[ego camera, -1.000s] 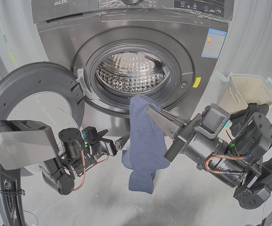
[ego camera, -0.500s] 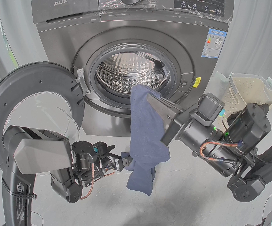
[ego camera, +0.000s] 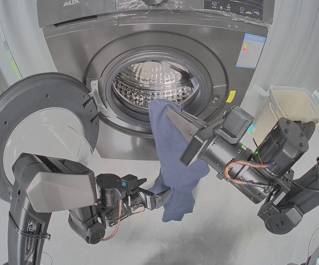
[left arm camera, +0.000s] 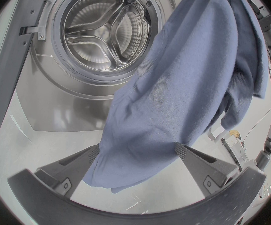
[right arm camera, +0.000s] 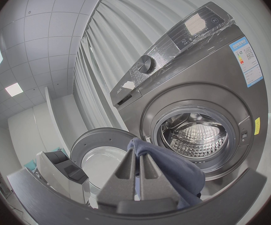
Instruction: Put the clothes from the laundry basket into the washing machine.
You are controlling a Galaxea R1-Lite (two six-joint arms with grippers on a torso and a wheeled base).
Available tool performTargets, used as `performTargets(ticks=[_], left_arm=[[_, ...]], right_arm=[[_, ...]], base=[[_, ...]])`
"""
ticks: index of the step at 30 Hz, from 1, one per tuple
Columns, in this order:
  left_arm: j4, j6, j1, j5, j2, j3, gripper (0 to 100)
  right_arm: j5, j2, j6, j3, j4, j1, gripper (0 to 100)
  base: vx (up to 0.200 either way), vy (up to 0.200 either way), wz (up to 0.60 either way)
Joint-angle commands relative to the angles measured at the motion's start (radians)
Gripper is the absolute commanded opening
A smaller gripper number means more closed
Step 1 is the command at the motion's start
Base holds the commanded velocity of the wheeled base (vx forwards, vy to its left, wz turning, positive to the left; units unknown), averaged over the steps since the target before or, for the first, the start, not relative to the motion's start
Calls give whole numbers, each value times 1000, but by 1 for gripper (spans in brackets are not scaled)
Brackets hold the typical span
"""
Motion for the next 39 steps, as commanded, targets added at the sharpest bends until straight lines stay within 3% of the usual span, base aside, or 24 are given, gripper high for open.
performTargets(ticks=[1,13,18,39], left_arm=[[-1,-3,-9,0,18,-14,100],[-1,4,78,46,17,-17,100],[-2,3,106,46,4,-23,100],[-1,3,117,43,139,-164,100]], right_arm=[[0,1,0,2,-4,2,0],[5,-65,0,111,-11,0,0],[29,-77,0,137,-14,-9,0],[32,-63,1,79,-12,26,0]], base=[[0,0,0],[0,0,0],[0,0,0],[0,0,0]])
